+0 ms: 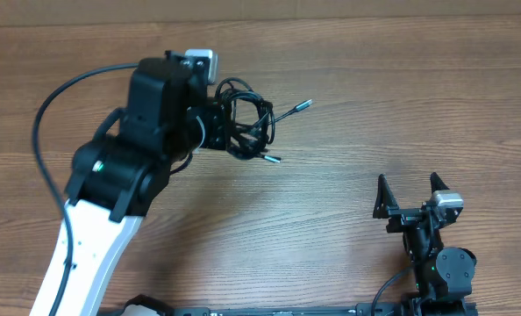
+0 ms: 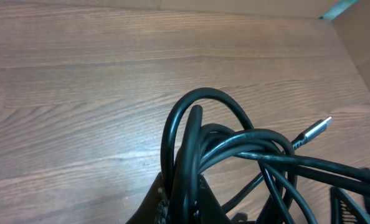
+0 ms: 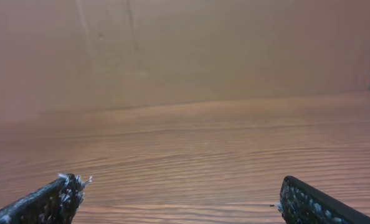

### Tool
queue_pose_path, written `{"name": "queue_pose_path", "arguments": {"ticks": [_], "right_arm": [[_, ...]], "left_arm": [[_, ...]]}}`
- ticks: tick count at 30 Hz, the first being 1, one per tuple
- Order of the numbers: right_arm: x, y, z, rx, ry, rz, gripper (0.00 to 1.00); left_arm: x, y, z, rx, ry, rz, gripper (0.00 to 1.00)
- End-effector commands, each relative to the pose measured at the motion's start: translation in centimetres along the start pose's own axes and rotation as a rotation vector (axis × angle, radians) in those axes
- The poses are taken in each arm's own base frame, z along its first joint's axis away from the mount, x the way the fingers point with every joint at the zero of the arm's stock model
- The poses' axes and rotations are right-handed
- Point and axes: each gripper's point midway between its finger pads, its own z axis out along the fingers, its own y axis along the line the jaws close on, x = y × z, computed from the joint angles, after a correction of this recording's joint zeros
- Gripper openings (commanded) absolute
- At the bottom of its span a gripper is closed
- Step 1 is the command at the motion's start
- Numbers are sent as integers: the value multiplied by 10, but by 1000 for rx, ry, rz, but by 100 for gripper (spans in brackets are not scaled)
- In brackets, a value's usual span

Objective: Untangle cables

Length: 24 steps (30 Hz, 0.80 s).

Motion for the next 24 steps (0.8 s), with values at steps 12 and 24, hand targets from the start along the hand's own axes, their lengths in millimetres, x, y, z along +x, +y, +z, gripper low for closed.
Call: {"name": "queue_pose_path", "arguments": {"ticks": [12,24], "right_arm": [[-8,68,-15,-393,90,456,100],[-76,84,-31,-435,126,552,100]], "left_arm": [[-10,-4,-33,3,-79,-174,4],[-10,0,-25,-5,-73,-616,4]]}}
